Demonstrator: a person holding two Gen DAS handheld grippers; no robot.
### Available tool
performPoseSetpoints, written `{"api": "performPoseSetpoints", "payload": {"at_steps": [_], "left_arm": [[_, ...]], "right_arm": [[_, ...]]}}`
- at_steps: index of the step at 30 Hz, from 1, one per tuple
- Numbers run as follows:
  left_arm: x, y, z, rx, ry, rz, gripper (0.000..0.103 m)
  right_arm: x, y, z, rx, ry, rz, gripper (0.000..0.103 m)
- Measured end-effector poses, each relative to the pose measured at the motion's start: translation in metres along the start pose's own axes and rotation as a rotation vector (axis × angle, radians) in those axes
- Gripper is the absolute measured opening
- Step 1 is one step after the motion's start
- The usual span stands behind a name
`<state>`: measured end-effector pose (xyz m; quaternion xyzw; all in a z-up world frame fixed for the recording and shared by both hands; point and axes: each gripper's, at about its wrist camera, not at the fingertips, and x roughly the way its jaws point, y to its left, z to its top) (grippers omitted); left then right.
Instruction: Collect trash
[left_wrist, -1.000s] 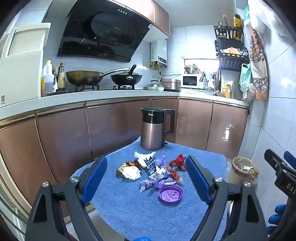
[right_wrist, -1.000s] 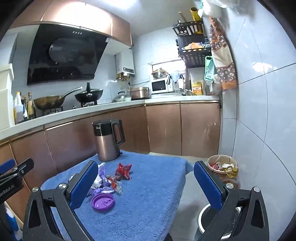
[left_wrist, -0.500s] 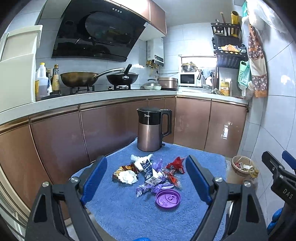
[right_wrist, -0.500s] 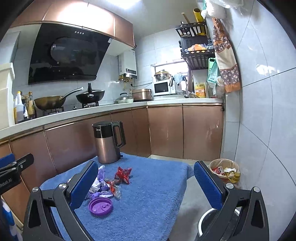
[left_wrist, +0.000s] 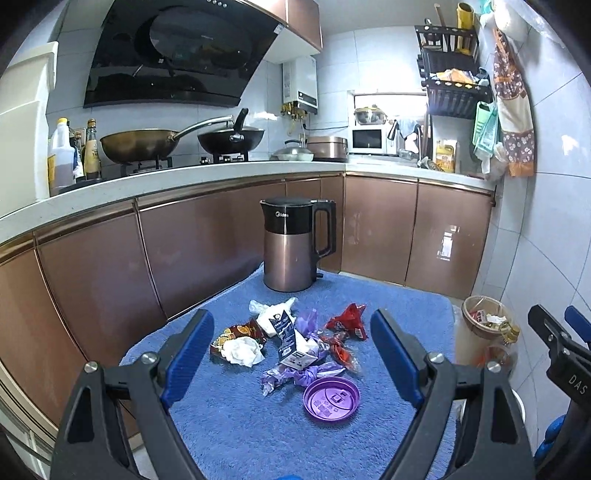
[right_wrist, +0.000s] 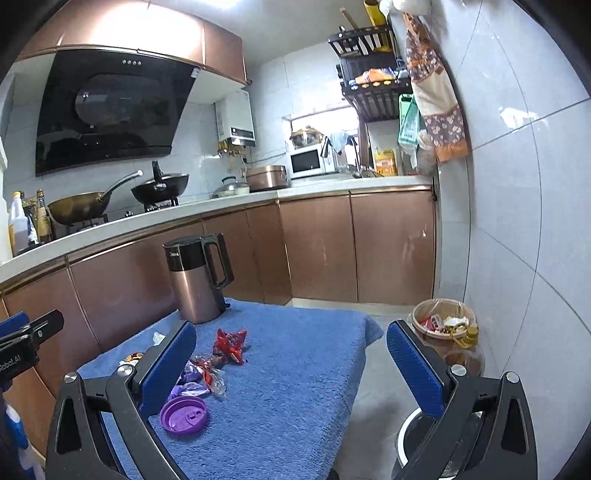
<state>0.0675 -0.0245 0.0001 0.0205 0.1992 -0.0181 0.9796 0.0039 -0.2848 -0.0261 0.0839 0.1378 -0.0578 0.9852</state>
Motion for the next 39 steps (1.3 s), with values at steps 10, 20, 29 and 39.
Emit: {"api": "performPoseSetpoints", "payload": {"at_steps": [10, 20, 29, 39], "left_arm": [[0.041, 0.004, 0.002, -0.001, 0.014, 0.009, 0.086], [0.080, 0.007, 0.001, 0.001, 0.064, 0.008, 0.086], [0.119, 0.022, 0.001, 0.003, 0.131, 0.026, 0.086], [0.162, 0.083, -0.008, -0.080, 0.224, 0.039, 0.086]], "right_arm": [[0.031, -0.003, -0.006, -0.011, 0.049, -0.033, 0.103], [0.068, -0.003, -0.010, -0.026, 0.095, -0.048, 0.103], [0.103, 0.003, -0.018, -0.054, 0.154, 0.014, 0.103], [0.171, 0.039, -0.040, -0.114, 0.371, 0.299, 0.081]]}}
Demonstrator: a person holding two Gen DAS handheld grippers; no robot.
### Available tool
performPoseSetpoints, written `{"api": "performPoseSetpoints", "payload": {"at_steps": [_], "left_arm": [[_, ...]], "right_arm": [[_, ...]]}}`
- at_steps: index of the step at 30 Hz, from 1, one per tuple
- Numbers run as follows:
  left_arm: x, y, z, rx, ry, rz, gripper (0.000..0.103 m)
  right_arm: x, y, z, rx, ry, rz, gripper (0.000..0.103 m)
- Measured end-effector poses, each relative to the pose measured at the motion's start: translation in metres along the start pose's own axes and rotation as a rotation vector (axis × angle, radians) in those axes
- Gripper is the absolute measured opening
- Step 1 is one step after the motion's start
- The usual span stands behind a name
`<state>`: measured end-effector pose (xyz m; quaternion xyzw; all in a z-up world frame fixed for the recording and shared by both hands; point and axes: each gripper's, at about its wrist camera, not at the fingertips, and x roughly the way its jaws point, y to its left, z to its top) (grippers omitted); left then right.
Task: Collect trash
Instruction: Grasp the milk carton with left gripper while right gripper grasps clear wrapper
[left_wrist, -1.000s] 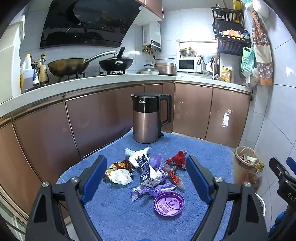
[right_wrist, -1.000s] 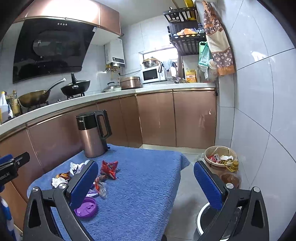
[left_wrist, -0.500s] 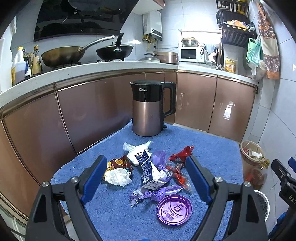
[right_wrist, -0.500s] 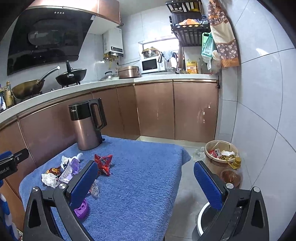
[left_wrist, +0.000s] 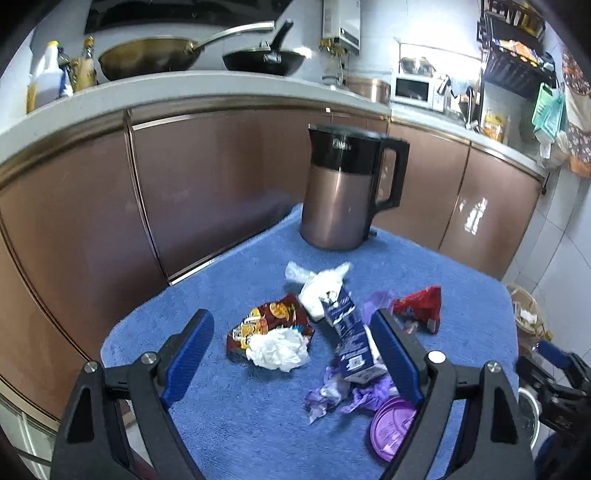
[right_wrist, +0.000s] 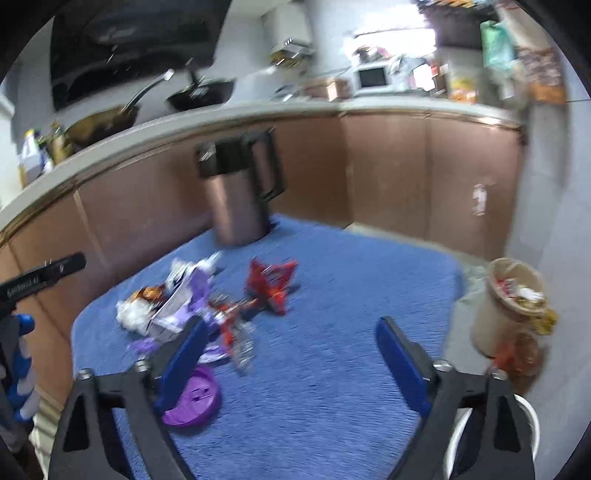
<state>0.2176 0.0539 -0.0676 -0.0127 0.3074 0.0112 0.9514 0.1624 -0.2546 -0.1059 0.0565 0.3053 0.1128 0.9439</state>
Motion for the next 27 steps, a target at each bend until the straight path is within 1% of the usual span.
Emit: {"api": "performPoseSetpoints", "payload": {"at_steps": [2, 5, 7, 8, 9, 12, 16, 17, 19, 21, 24, 25, 27], "left_arm": [[0.008, -0.004, -0.004, 0.025, 0.033, -0.037, 0.085], [0.029, -0.018, -0.014, 0.069, 0.111, -0.128, 0.085], [0.043, -0.030, -0.022, 0.094, 0.163, -0.175, 0.079], [0.049, -0.034, -0.024, 0.097, 0.186, -0.193, 0.074], [0.058, -0.037, -0.028, 0.093, 0.218, -0.216, 0.071], [0.082, -0.039, -0.031, 0.048, 0.294, -0.261, 0.071], [0.106, -0.036, -0.022, -0.019, 0.349, -0.299, 0.071], [0.111, -0.037, -0.019, -0.028, 0.362, -0.304, 0.071], [0.125, -0.038, -0.016, -0.038, 0.389, -0.292, 0.071], [0.137, -0.036, -0.012, -0.066, 0.412, -0.286, 0.071], [0.149, -0.034, -0.007, -0.077, 0.425, -0.245, 0.070], [0.154, -0.035, -0.007, -0.083, 0.441, -0.247, 0.069], [0.161, -0.035, -0.012, -0.092, 0.484, -0.252, 0.060]], "right_arm": [[0.021, 0.007, -0.001, -0.014, 0.056, 0.064, 0.071], [0.051, 0.015, -0.004, -0.027, 0.130, 0.133, 0.062], [0.066, 0.017, -0.006, -0.018, 0.167, 0.166, 0.060], [0.075, 0.017, -0.006, -0.017, 0.186, 0.173, 0.059], [0.084, 0.017, -0.006, -0.020, 0.208, 0.176, 0.058], [0.103, 0.016, -0.003, -0.026, 0.250, 0.192, 0.057], [0.120, 0.021, 0.001, -0.058, 0.287, 0.204, 0.056], [0.124, 0.021, 0.002, -0.059, 0.295, 0.210, 0.054], [0.132, 0.019, 0.002, -0.042, 0.314, 0.229, 0.050], [0.137, 0.015, 0.002, -0.020, 0.324, 0.235, 0.049], [0.139, 0.011, 0.001, -0.008, 0.327, 0.244, 0.048], [0.139, 0.011, 0.000, -0.008, 0.327, 0.245, 0.046], [0.140, 0.010, -0.001, -0.005, 0.333, 0.250, 0.042]]}}
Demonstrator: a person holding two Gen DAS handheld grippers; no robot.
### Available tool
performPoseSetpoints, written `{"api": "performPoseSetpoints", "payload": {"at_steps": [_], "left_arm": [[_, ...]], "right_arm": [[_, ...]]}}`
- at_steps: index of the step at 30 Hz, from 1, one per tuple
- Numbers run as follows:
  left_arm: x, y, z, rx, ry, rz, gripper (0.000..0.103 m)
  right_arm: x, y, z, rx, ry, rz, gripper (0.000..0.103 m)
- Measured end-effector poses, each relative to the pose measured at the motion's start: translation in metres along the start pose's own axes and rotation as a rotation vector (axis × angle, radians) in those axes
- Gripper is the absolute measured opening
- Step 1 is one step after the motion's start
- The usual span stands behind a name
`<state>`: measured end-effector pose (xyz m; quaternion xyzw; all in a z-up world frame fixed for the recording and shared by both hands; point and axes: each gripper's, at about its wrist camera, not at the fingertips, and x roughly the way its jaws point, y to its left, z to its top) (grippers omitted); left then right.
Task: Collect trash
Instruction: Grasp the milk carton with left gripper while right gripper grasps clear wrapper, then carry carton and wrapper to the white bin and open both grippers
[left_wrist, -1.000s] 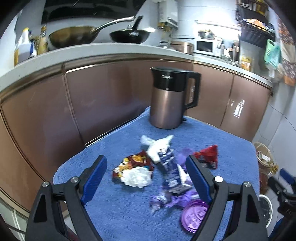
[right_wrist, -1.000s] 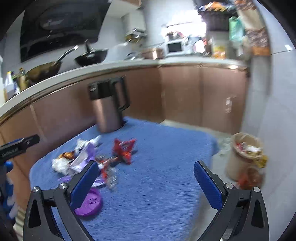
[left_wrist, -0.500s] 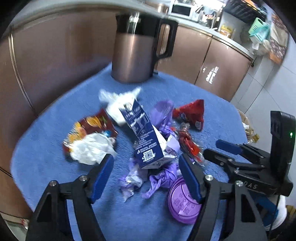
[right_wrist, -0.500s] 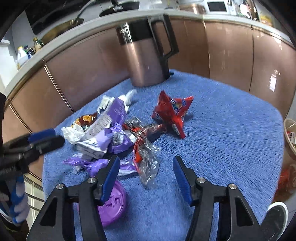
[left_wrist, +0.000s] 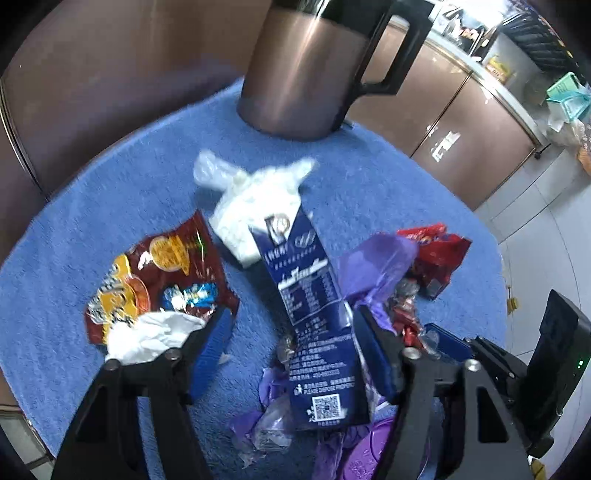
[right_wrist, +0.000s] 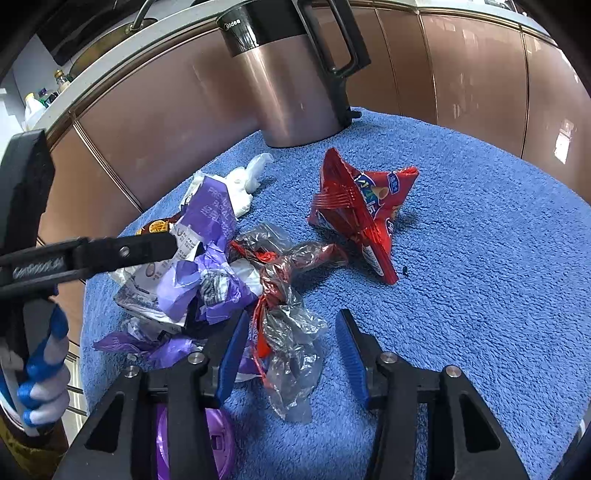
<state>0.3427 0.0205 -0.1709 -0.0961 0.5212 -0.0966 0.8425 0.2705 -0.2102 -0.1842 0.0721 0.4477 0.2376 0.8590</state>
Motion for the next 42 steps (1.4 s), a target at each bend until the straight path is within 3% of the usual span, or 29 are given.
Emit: {"api": "performPoseSetpoints", "payload": {"at_steps": [2, 6, 12, 22, 32, 37, 42], "left_arm": [[0.008, 0.003, -0.002, -0.016, 0.028, -0.012, 0.056], [0.001, 0.003, -0.003, -0.037, 0.007, -0.062, 0.031], [-0.026, 0.000, -0.006, -0.030, -0.054, -0.062, 0.009], [-0.089, -0.004, -0.023, -0.019, -0.149, -0.068, 0.006], [-0.154, -0.033, -0.044, 0.022, -0.251, -0.101, 0.006], [-0.170, -0.078, -0.052, 0.101, -0.261, -0.162, 0.006], [-0.163, -0.143, -0.061, 0.204, -0.213, -0.255, 0.006]], "right_arm": [[0.001, -0.002, -0.001, 0.005, 0.007, 0.015, 0.030], [0.006, -0.003, 0.000, 0.008, 0.002, 0.033, 0.013], [-0.026, 0.010, -0.006, -0.017, -0.072, 0.050, 0.011], [-0.077, 0.032, -0.025, -0.043, -0.149, 0.075, 0.011], [-0.140, 0.021, -0.067, 0.010, -0.235, 0.046, 0.011], [-0.176, -0.004, -0.099, 0.082, -0.291, -0.017, 0.011], [-0.210, -0.048, -0.138, 0.206, -0.331, -0.120, 0.011]]}}
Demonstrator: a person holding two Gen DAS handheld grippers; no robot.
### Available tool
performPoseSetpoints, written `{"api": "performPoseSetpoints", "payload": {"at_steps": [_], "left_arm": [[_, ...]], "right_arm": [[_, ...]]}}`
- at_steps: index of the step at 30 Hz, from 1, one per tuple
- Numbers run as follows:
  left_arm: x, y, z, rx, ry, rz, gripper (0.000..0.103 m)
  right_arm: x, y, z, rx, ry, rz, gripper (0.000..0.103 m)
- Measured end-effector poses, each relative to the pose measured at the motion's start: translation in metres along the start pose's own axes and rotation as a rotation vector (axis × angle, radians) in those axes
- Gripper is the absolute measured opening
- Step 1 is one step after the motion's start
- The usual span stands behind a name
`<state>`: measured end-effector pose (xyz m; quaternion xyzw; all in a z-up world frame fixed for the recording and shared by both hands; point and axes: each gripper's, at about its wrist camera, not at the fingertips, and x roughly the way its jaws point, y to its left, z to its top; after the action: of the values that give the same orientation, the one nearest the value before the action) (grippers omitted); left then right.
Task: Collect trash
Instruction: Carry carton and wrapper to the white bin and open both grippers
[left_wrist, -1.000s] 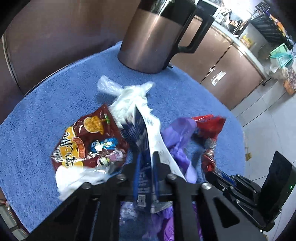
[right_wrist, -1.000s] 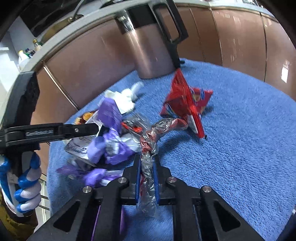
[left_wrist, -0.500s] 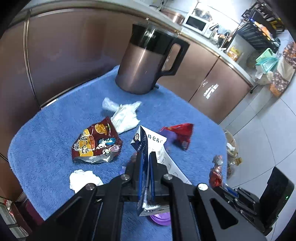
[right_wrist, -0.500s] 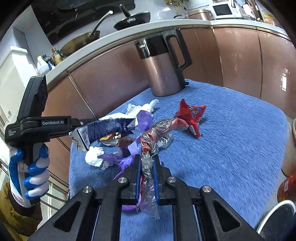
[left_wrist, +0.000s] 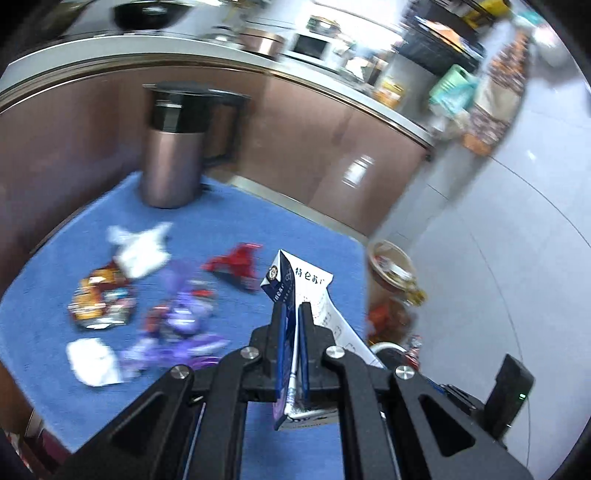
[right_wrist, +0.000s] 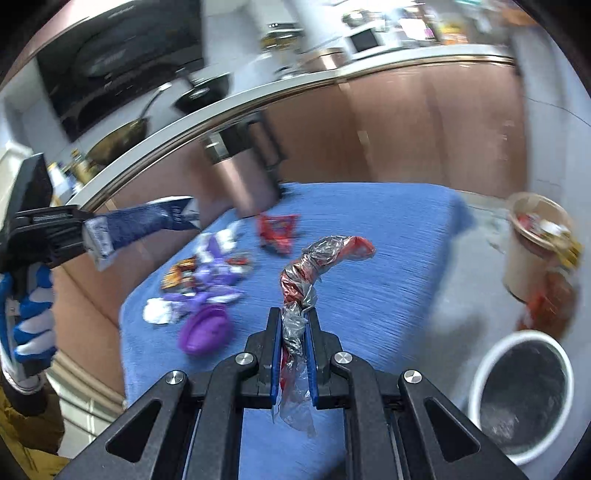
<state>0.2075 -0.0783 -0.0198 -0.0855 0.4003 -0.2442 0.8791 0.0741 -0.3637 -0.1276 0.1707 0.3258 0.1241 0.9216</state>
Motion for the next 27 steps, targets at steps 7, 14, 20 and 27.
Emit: {"api": "performPoseSetpoints", "payload": {"at_steps": [7, 14, 20, 27], "left_arm": [[0.064, -0.107, -0.004, 0.142, 0.130, -0.155, 0.006], [0.139, -0.205, -0.026, 0.264, 0.271, -0.246, 0.006], [0.195, -0.269, -0.044, 0.309, 0.353, -0.320, 0.012], [0.201, -0.284, -0.048, 0.323, 0.376, -0.389, 0.033]], "right_arm": [[-0.037, -0.095, -0.024, 0.187, -0.024, -0.197, 0.011], [-0.050, -0.165, -0.042, 0.320, -0.023, -0.300, 0.014], [-0.048, -0.208, -0.049, 0.381, -0.022, -0.386, 0.019], [-0.060, -0.226, -0.069, 0.428, -0.014, -0.523, 0.057]]}}
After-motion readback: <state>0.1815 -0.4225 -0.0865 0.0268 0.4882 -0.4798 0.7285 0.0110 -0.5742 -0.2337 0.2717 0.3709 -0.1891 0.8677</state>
